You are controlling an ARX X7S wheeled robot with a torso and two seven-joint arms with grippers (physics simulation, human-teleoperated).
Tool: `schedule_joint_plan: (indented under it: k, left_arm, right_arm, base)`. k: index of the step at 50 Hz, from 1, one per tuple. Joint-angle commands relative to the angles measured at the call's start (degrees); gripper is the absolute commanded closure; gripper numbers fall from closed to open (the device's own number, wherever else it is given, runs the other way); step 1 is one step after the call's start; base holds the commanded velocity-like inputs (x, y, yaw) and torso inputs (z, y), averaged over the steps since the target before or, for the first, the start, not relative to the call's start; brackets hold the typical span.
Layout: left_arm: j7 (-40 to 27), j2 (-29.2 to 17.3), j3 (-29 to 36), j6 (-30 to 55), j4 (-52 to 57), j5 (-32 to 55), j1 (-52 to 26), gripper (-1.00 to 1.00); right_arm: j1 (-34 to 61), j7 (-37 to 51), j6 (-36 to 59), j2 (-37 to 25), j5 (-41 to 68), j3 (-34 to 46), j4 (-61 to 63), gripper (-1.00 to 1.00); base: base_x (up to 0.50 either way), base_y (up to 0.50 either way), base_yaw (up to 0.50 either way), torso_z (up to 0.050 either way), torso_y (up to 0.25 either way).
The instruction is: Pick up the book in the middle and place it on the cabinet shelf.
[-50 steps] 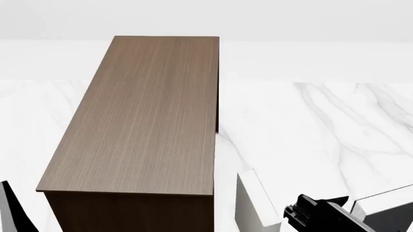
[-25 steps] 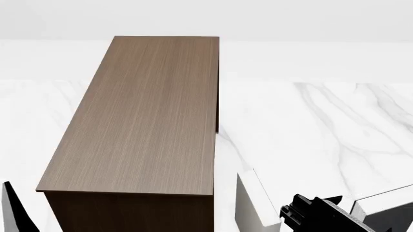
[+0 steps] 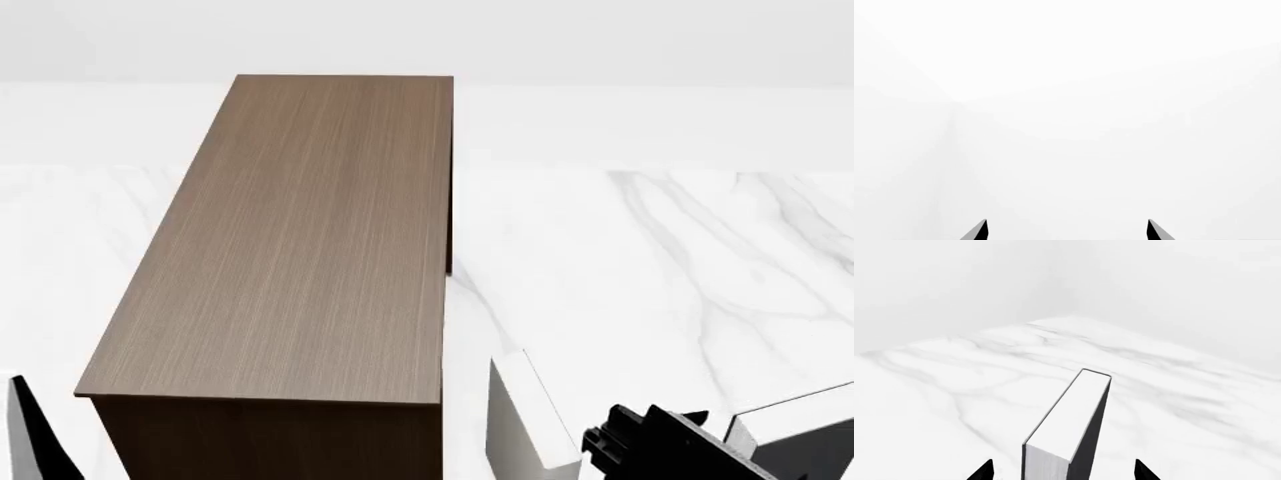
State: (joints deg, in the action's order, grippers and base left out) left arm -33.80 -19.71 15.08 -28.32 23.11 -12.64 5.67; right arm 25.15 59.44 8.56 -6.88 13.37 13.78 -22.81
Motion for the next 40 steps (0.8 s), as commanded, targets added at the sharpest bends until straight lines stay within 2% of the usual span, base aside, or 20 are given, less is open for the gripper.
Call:
schedule_joint_plan:
  k: [1, 40]
  left_arm:
    - [1.01, 0.87, -1.3, -0.45, -0.63, 0.15, -0.13, -1.0]
    - [0.33, 0.23, -0.63, 0.21, -0.44, 0.32, -0.25, -1.0]
  right_arm:
    - [1.38, -1.14, -0.8, 1.3, 0.29, -1.06, -4.0, -1.0]
    - [10.72, -2.04, -10.95, 2.59, -0.06, 0.2, -26.2, -1.0]
  base:
    - [0.0, 0.0, 0.0, 0.0, 0.0]
    - [0.0, 0.0, 0.0, 0.0, 0.0]
